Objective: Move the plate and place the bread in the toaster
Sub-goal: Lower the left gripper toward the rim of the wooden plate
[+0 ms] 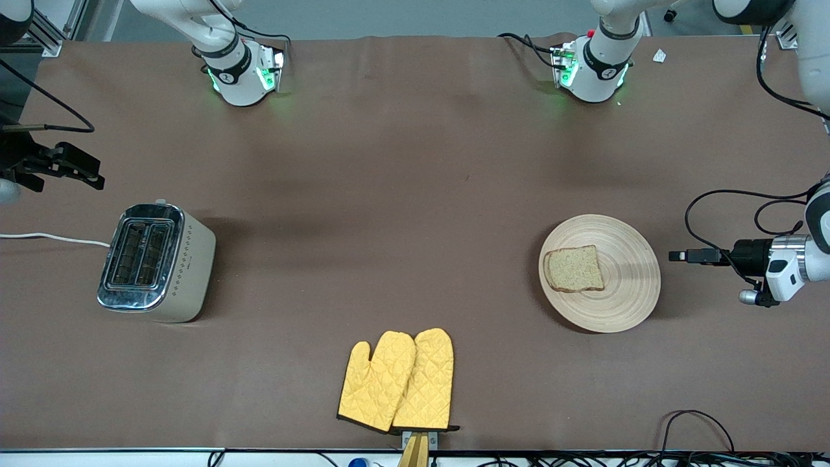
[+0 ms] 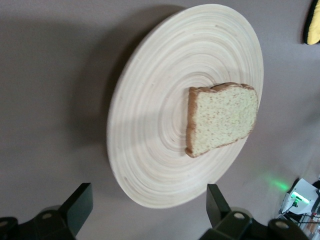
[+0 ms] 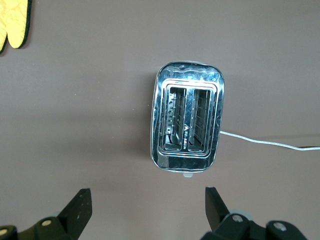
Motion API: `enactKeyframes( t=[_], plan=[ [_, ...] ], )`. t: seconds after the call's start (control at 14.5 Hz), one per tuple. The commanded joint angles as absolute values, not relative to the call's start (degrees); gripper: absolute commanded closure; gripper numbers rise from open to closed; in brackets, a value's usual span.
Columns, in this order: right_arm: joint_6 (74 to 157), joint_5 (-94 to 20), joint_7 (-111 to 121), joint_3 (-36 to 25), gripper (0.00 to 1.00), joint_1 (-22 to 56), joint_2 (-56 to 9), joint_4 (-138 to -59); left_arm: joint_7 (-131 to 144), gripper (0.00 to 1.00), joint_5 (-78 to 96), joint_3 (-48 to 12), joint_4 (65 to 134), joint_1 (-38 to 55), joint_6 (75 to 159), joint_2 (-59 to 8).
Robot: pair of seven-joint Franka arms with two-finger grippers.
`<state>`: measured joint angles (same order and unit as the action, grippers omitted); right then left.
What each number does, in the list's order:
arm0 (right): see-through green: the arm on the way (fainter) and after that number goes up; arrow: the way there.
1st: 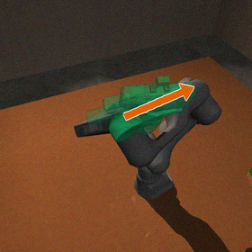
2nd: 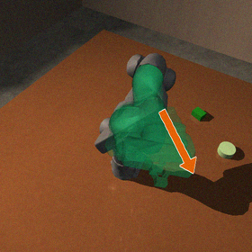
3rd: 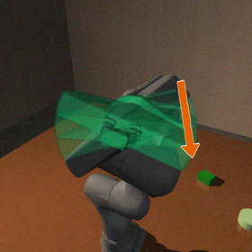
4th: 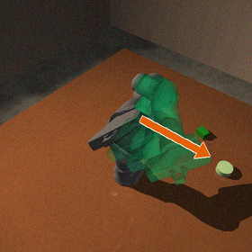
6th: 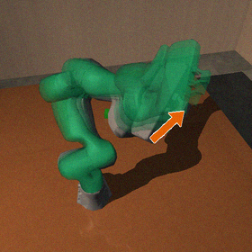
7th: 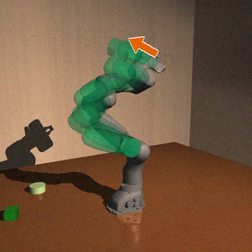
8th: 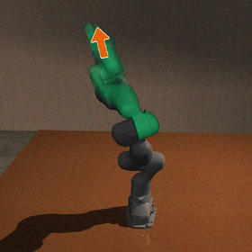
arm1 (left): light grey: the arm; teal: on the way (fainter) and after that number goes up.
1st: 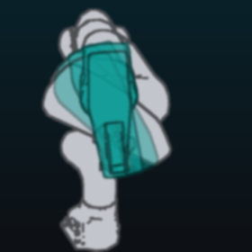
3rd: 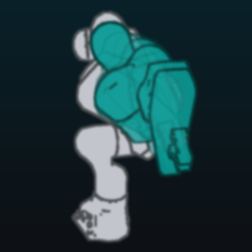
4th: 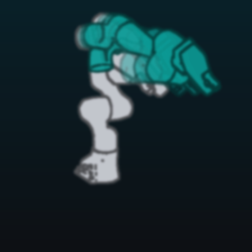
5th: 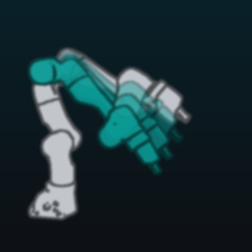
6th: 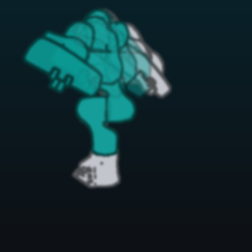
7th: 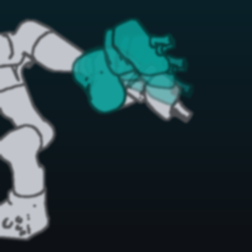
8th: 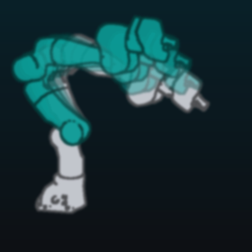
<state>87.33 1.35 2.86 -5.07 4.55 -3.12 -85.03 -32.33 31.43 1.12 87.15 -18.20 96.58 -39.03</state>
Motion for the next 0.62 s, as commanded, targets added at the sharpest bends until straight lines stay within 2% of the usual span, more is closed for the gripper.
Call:
enactKeyframes(
  t=[0.0,0.55],
  plan=[
    [87.3,1.0,2.0,-5.1,0.0,4.9,-1.6,-86.1,-38.0,0.0,34.1,0.7,84.9,-19.8,98.1,-43.2],
    [87.3,1.0,2.1,-5.0,0.0,5.2,-1.6,-85.8,-41.5,0.05,39.7,0.6,82.8,-19.6,98.5,-49.0]
  ],
)
